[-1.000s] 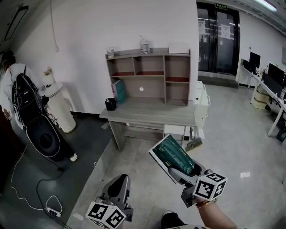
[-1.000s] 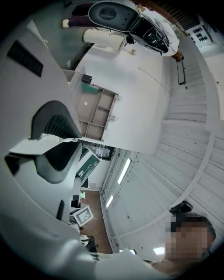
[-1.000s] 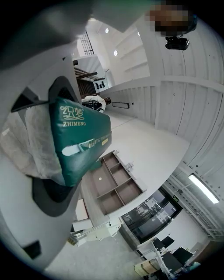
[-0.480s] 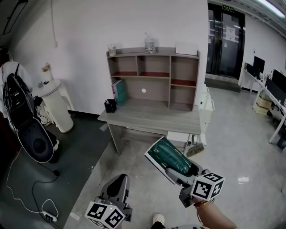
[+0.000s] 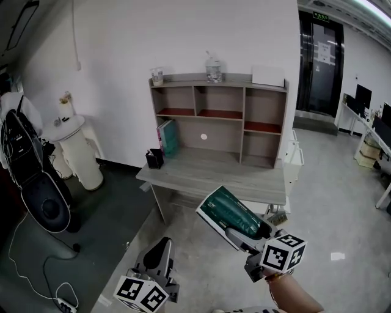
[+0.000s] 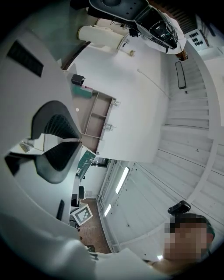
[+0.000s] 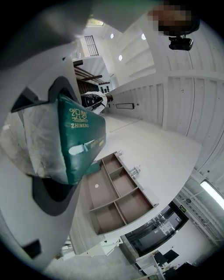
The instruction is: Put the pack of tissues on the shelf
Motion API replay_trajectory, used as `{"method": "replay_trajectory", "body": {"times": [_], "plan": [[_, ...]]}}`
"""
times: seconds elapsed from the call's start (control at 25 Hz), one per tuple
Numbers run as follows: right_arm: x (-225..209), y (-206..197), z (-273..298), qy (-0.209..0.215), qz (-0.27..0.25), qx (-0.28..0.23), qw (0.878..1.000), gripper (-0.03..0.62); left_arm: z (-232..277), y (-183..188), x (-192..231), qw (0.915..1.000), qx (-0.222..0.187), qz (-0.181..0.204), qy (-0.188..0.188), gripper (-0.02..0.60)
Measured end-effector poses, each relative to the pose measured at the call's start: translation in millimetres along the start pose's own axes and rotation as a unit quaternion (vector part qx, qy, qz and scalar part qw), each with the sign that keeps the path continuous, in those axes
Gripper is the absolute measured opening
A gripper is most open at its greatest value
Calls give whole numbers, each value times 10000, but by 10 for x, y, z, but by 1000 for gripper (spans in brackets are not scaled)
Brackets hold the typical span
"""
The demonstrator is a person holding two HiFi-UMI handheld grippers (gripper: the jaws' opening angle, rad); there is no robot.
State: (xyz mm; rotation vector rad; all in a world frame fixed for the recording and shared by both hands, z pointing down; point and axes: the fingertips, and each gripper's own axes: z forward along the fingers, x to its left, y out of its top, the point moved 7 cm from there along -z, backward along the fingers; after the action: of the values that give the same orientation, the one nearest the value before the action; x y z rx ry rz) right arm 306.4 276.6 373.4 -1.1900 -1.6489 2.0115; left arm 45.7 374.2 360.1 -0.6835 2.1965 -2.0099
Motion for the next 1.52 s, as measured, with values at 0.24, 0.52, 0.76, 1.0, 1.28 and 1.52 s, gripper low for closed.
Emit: {"method": "replay_trajectory", "body": {"times": [0.24,0.52,0.76,1.0,1.28,1.52], "plan": [[-163,53,206,60,36,66,10000,466,227,-3,100,10000,29,-29,29,35],[-276,130,265,64,-56,12,10000,466,380,-13,138,10000,-28,11,23,35],[-401,80,348,-37,129,48,9999,466,488,-72,181,9998,189,-16,-29,35],[-499,-35,505,-117,215,202,9995,465,601,-158,319,9992,370,-173,-6,35],[-641,40,870,-204,183,180,9995,465,945,-153,637,9992,321,-216,-133,35],[-750,174,1389,-261,156,137,9994,465,1316,-6,1123,9993,286,-209,-153,35]]}}
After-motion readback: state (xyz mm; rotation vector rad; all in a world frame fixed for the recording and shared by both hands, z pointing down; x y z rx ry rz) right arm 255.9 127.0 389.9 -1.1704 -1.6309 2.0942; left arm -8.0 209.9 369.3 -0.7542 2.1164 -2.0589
